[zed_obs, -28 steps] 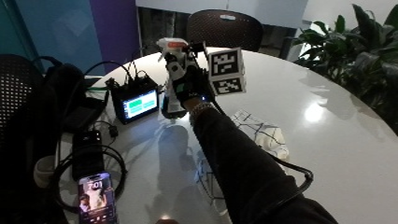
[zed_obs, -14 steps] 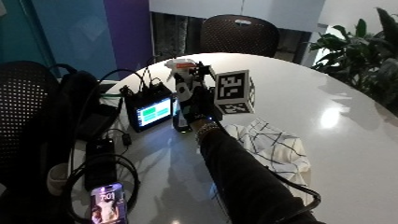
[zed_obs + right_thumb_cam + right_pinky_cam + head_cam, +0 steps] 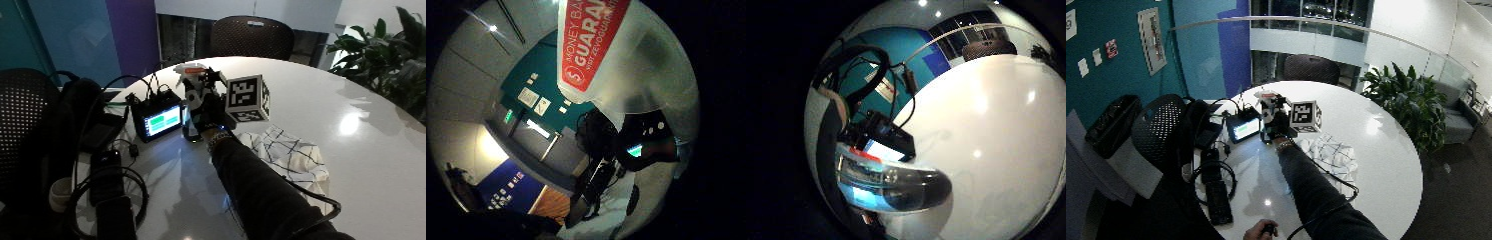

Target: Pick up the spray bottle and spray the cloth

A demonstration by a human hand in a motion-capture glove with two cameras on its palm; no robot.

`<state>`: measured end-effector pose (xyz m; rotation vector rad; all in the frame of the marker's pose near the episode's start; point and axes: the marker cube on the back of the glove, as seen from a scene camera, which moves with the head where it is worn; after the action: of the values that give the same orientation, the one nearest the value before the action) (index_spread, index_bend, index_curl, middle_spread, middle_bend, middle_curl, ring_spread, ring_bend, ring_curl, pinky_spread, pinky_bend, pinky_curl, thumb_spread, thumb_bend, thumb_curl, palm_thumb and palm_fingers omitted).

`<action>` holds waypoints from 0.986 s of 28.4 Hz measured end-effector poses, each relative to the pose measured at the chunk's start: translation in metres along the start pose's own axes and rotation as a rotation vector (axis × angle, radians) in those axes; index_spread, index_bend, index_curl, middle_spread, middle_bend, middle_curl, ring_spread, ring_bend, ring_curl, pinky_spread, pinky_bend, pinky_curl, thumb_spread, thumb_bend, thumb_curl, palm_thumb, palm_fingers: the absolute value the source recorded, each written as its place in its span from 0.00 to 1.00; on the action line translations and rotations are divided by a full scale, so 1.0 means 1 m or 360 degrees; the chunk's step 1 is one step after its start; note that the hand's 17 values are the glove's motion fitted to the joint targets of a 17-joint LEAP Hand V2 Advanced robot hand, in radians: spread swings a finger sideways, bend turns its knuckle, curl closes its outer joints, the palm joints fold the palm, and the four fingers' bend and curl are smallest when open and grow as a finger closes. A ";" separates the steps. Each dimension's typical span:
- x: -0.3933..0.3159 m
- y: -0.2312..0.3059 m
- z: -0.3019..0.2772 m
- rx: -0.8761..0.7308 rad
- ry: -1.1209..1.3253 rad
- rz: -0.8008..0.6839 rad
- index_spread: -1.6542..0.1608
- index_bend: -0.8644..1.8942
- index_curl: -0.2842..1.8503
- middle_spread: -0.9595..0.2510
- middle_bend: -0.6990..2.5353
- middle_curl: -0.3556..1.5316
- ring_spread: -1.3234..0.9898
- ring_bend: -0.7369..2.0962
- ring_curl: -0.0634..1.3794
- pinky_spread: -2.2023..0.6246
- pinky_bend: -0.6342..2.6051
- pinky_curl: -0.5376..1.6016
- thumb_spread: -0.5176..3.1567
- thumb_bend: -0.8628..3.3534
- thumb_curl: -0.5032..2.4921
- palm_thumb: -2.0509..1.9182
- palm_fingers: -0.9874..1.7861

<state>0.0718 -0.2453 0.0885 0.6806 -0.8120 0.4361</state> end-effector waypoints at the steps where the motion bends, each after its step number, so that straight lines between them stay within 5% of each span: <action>1: 0.003 0.002 0.003 -0.0028 0.0012 0.0020 0.77 0.36 0.34 0.63 0.37 0.47 0.49 0.49 0.36 0.69 0.35 0.47 0.48 0.20 0.34 0.73 0.80; 7: 0.011 0.005 0.018 -0.0289 0.0109 0.0154 0.76 0.36 0.33 0.64 0.37 0.47 0.50 0.47 0.35 0.71 0.33 0.46 0.48 0.20 0.34 0.73 0.75; 14: 0.007 -0.009 0.022 -0.0589 0.0386 0.0148 0.76 0.35 0.32 0.69 0.30 0.43 0.51 0.42 0.34 0.79 0.32 0.46 0.48 0.20 0.33 0.72 0.56; 22: 0.010 0.022 -0.015 -0.1085 0.1162 -0.0182 0.77 0.34 0.27 0.73 0.27 0.40 0.53 0.40 0.30 0.84 0.33 0.44 0.47 0.19 0.32 0.70 0.47; 28: -0.011 0.063 -0.034 -0.1298 0.1275 -0.0448 0.77 0.35 0.25 0.74 0.28 0.39 0.54 0.40 0.28 0.86 0.33 0.43 0.47 0.19 0.30 0.67 0.47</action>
<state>0.0448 -0.1779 0.0871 -0.1647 -0.0774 0.0679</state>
